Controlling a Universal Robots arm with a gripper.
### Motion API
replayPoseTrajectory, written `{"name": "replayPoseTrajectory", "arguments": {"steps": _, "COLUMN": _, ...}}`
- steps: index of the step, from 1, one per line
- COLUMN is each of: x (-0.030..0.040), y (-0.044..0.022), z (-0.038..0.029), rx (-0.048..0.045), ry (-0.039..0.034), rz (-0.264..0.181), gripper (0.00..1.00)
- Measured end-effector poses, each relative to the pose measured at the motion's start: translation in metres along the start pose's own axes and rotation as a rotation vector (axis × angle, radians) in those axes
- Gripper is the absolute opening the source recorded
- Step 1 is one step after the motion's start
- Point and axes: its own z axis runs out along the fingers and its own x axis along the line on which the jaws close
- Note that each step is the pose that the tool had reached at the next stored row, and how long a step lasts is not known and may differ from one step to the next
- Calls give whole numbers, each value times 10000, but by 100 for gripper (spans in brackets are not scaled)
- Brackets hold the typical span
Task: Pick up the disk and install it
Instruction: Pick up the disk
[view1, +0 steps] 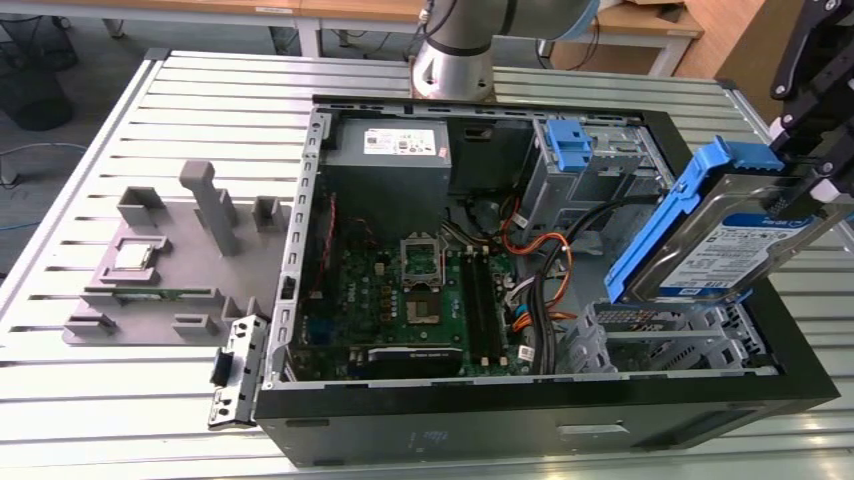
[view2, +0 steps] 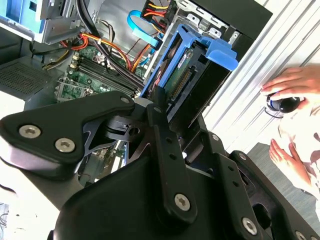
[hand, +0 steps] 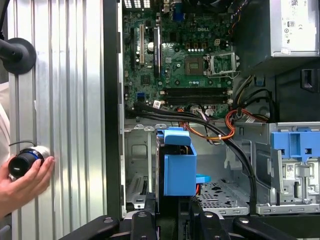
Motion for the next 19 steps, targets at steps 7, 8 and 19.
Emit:
{"name": "replayPoseTrajectory", "arguments": {"steps": 7, "x": 1, "y": -2, "z": 14, "rx": 0, "ry": -7, "rz": -1, "gripper": 35}}
{"name": "replayPoseTrajectory", "arguments": {"steps": 8, "x": 1, "y": -2, "z": 22, "rx": 0, "ry": -18, "rz": -1, "gripper": 35}}
{"name": "replayPoseTrajectory", "arguments": {"steps": 19, "x": 11, "y": -4, "z": 108, "rx": -2, "ry": -49, "rz": -1, "gripper": 35}}
